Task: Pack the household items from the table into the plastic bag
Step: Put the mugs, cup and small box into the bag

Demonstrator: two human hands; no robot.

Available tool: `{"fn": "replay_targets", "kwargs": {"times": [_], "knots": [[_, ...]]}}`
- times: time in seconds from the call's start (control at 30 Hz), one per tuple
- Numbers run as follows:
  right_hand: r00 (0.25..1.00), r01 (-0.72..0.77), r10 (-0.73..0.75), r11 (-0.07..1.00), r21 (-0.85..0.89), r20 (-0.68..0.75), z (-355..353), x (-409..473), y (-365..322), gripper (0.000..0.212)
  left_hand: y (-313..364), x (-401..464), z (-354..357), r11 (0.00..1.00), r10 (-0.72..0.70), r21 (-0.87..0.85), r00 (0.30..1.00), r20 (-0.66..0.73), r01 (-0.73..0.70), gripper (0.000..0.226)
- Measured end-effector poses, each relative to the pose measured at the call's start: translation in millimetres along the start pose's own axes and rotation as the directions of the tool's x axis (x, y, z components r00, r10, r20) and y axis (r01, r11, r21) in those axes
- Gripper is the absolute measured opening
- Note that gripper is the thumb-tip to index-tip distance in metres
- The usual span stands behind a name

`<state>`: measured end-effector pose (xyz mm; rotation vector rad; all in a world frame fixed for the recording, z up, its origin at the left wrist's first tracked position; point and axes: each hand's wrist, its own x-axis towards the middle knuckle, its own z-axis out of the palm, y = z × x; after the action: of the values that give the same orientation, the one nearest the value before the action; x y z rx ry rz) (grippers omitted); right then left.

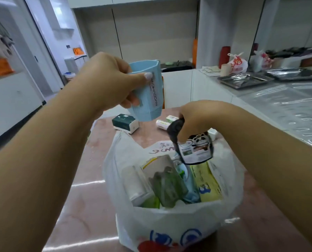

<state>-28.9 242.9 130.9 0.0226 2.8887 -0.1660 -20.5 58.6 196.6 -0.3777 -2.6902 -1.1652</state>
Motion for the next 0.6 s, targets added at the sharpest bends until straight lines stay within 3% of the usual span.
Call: {"fn": "replay_targets", "kwargs": {"times": [0.13,0.23,0.5,0.6], "knots": [[0.998,-0.015,0.033,0.963,-0.270,0.060,15.3,-3.4,7.5,0.062,6.6,-25.2,17.8,0.998,-0.018,0.060,0.989,0.149,0.009,0.034],[0.992,0.003,0.026,0.975,-0.222,0.126,24.2,-6.1,5.4,0.060,4.8,-36.8,38.4,0.988,-0.088,0.142,0.966,0.243,0.054,0.037],[0.999,0.040,-0.041,0.996,-0.074,-0.006,21.1,-21.3,16.8,0.069,-24.1,-40.6,69.9,0.908,-0.218,0.406,0.943,0.252,0.101,0.049],[0.990,-0.002,-0.003,0.999,-0.036,-0.138,28.2,-32.1,23.1,0.065,-31.8,-42.7,73.9,0.867,-0.247,0.487,0.940,0.237,0.105,0.049]]}}
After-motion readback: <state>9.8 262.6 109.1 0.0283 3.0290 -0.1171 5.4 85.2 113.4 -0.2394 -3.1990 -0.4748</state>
